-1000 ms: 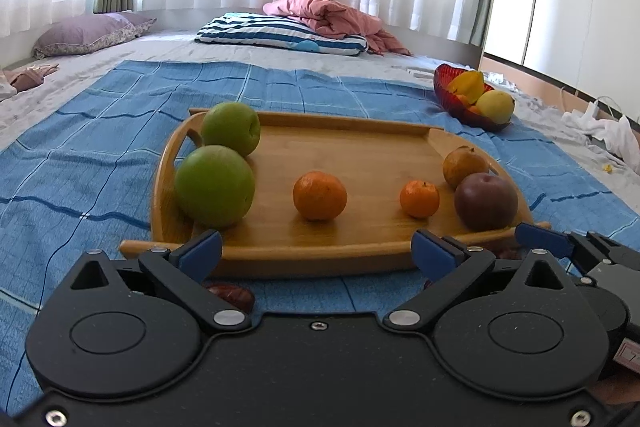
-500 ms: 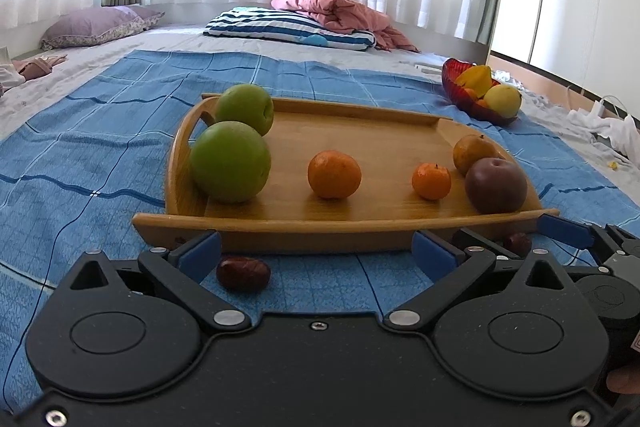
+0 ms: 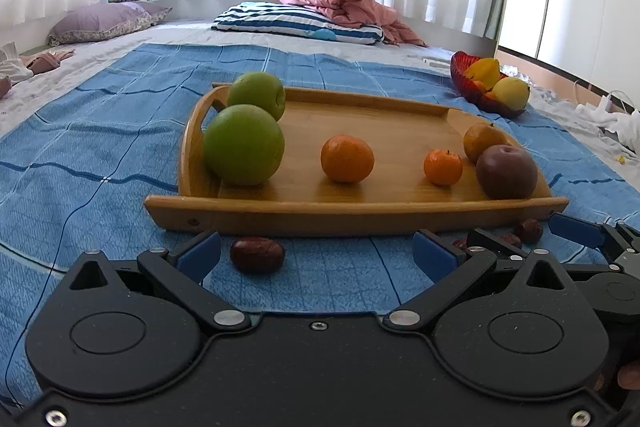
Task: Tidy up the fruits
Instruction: 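Withdraw both open grippers from the tray toward the dark red dates on the cloth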
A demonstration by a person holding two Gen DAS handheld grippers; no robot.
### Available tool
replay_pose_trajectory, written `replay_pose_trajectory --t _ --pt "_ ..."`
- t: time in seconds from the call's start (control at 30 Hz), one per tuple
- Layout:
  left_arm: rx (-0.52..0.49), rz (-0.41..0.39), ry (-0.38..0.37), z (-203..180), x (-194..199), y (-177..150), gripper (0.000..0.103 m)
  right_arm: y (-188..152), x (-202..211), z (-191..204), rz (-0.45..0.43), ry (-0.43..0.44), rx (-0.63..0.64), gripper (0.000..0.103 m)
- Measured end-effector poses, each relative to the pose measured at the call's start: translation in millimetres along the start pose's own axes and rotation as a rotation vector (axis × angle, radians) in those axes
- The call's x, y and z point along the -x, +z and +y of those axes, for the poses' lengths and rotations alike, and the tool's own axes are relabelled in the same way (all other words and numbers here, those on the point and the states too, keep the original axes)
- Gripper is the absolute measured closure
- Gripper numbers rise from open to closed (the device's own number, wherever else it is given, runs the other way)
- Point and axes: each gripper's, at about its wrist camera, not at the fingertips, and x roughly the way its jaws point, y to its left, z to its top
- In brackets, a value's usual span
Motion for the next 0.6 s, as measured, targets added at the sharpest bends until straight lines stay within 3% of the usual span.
replay_pose_trajectory --t 0.3,0.43,0.6 --pt "0.012 0.028 0.013 4.0 -3.4 -4.6 0.001 -4.3 2.4 3.7 0.006 0.002 0.017 0.001" --pt "0.005 0.046 0.022 6.4 -4.2 -5.4 0.010 -6.9 4.8 4.9 0.015 0.025 0.012 0.007" --pt "-0.020 0.043 0.061 6.6 -3.7 -6.5 0.020 -9.6 7.5 6.2 0.016 0.038 0.009 0.023"
